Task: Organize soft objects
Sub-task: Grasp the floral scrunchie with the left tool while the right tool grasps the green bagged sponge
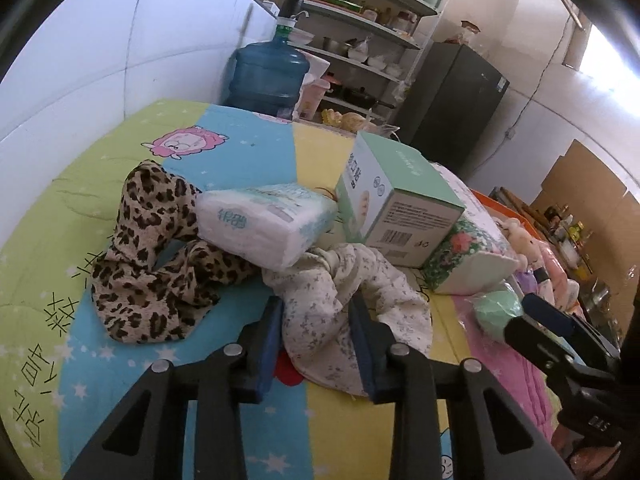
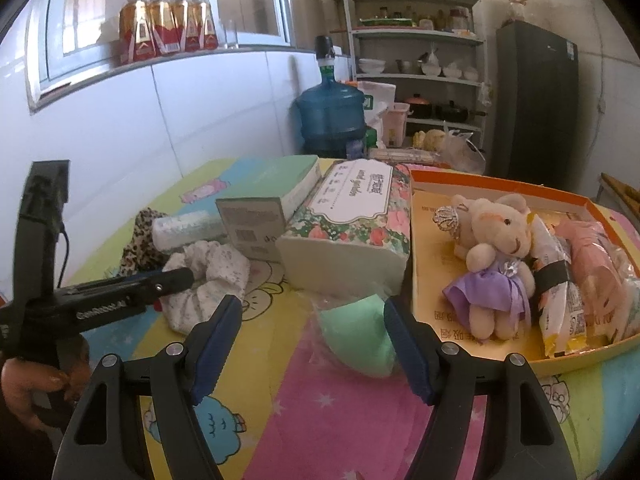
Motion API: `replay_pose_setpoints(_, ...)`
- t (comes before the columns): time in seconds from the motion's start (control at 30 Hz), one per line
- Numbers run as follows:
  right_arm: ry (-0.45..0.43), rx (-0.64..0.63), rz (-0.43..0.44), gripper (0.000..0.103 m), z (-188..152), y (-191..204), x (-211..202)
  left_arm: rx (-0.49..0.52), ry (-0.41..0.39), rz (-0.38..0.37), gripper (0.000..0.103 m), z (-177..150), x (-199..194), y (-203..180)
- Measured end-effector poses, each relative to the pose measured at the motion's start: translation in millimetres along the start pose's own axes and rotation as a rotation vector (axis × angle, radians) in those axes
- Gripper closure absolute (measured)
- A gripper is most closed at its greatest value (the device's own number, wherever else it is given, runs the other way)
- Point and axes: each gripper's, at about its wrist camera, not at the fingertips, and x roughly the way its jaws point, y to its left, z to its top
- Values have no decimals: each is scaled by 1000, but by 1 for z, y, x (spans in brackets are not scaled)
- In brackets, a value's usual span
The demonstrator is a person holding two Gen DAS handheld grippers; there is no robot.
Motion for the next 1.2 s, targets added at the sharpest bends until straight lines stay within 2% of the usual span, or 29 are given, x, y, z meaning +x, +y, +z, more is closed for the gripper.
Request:
replay_pose_setpoints(0.07,16,3,-4,28,0,-2,3,19,-9,-5,79,-1,-2,-3)
replay_pose_setpoints(0.37,55,-29,-34,28,3,0,11,85,-50,-4,82,-2,-13,-20)
replay_pose_setpoints(0.43,66,-48,-66,32,3,3,14,91,-55,-5,83,-3,-14,-21)
replay_pose_setpoints(0.57,91,-96,-173,60,5,7,21,90,-61,-15,83,-3,-16,-22)
replay_pose_setpoints(0.8,92,-90,-176,65,5,5,22,92,-70,-20,83,-5,-20,-19)
replay_pose_setpoints(1.2,53,-73,-144,65,7,12,3,96,-103,-28,83,-5,-36,-18)
